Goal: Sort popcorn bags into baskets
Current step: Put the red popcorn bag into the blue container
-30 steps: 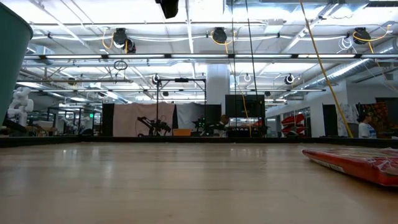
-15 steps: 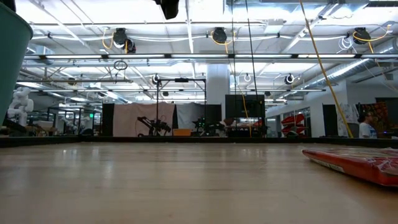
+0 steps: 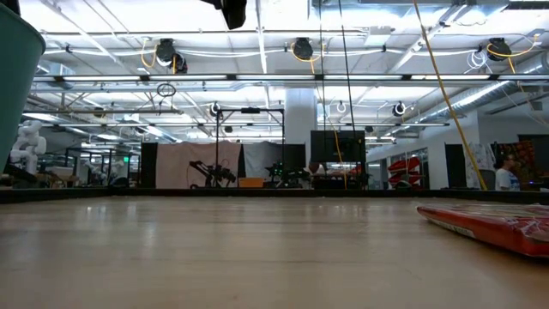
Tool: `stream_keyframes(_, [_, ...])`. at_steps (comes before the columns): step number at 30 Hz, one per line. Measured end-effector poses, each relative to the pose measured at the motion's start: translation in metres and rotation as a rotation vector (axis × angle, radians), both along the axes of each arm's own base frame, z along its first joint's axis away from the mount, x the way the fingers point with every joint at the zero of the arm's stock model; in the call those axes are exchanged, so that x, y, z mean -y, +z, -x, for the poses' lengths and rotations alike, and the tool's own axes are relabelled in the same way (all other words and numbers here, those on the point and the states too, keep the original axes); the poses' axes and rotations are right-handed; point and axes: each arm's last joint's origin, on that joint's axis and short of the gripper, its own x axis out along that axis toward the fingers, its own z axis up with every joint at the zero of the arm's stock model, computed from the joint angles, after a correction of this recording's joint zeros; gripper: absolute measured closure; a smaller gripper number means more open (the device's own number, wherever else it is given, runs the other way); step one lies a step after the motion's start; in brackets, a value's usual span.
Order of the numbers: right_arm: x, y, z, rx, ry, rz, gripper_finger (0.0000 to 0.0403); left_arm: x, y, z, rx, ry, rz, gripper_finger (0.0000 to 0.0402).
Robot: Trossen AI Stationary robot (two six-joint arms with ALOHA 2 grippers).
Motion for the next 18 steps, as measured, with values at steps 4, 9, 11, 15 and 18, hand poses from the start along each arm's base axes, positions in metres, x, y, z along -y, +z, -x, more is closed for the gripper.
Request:
stream_keyframes(4, [0.000, 0.000, 0.000, 0.000, -0.001, 0.000, 0.0245, -0.005, -0.002, -0.003, 0.008, -0.003, -0.048, 0.0204])
stream_keyframes(9, [0.000, 0.000, 0.000, -0.002, 0.000, 0.001, 0.0245, -0.014, 0.004, -0.010, 0.025, -0.021, -0.111, 0.0157])
stream_keyframes(11, [0.000, -0.001, 0.000, -0.015, 0.000, 0.004, 0.0245, -0.020, 0.012, -0.014, 0.040, -0.001, -0.159, 0.0150])
stream_keyframes(15, [-0.002, 0.004, 0.015, -0.140, -0.011, -0.020, 0.0245, -0.031, 0.043, -0.024, 0.143, 0.054, -0.246, 0.0148])
stream_keyframes(18, [-0.006, 0.018, 0.037, -0.246, -0.033, -0.037, 0.0245, -0.036, 0.068, -0.033, 0.305, 0.036, -0.326, 0.0157])
